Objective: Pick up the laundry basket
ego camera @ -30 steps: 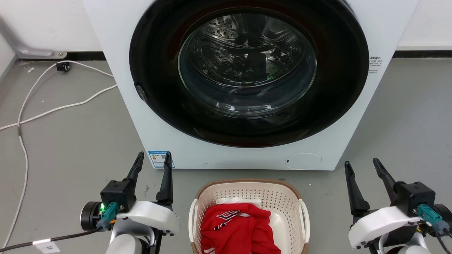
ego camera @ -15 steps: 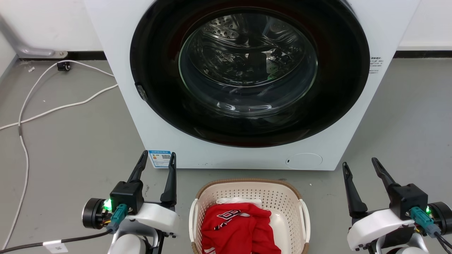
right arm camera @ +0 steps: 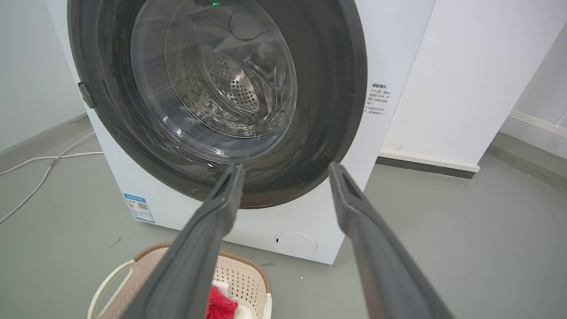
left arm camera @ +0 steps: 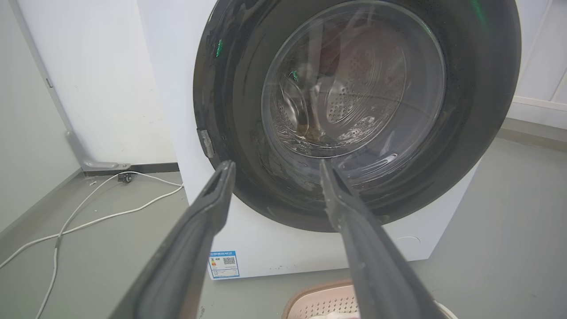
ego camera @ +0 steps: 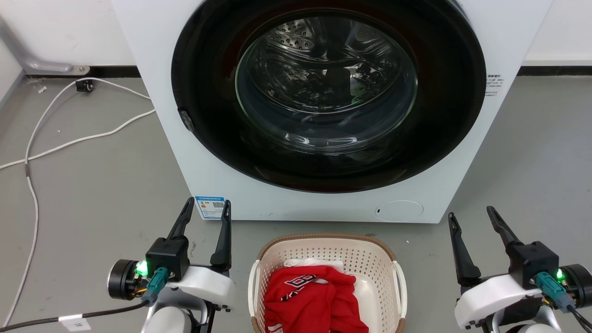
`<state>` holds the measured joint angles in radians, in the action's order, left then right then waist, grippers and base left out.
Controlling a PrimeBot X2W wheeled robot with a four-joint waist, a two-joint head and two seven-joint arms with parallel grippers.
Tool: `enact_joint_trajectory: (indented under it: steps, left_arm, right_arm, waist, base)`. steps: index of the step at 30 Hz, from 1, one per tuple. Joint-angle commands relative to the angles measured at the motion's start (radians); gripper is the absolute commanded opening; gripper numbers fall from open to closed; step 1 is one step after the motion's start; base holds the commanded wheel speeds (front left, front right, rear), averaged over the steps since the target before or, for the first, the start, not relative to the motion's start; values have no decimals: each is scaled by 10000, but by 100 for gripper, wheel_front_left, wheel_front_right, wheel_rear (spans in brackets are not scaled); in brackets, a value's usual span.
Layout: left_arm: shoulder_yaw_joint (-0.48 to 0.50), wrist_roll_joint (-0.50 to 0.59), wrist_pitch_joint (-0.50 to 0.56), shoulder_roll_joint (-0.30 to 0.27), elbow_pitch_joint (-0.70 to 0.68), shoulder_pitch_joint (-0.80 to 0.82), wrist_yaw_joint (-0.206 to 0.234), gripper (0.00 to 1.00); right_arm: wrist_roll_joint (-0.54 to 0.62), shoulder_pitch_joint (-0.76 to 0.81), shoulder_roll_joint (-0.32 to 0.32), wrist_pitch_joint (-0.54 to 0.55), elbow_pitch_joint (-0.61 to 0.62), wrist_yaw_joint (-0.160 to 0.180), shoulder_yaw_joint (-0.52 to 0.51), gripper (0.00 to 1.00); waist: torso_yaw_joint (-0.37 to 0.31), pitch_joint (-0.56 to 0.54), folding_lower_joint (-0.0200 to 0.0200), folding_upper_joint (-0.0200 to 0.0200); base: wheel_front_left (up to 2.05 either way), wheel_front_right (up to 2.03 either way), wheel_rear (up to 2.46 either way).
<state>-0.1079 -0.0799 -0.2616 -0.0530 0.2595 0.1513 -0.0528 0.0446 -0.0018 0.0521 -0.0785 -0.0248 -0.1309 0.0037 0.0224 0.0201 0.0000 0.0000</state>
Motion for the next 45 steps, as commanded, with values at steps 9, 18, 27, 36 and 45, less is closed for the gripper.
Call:
enact_joint_trajectory:
  steps: [9,18,27,36,45]
  left_arm:
    - [60,-5,-48,4,38,211,41,100]
    - [83,-207,-37,11,950,637,34,100]
    - [164,-563,-39,14,2710,1524,-62,100]
    - [237,-1002,-25,-125,4664,2837,-398,100]
    - [366,-1515,88,-344,6768,4601,-590,100]
  right_arm:
    - [-165,-199,-32,-9,-106,3,-53,100]
    - [-285,-735,-29,120,-904,3,7,100]
    - [-585,-1644,-26,280,-2504,3,158,100]
    - [-1016,-2846,-24,268,-4284,3,444,100]
    - [-1781,-4639,-21,117,-6539,3,1198,100]
  waist:
    - [-65,322,0,0]
    - [-217,1488,0,0]
    - [-432,2993,0,0]
    - [-668,4362,0,0]
    - [-853,5790,0,0]
  base:
    - [0,0,0]
    - [0,0,0]
    - [0,0,0]
    - [0,0,0]
    - [0,0,0]
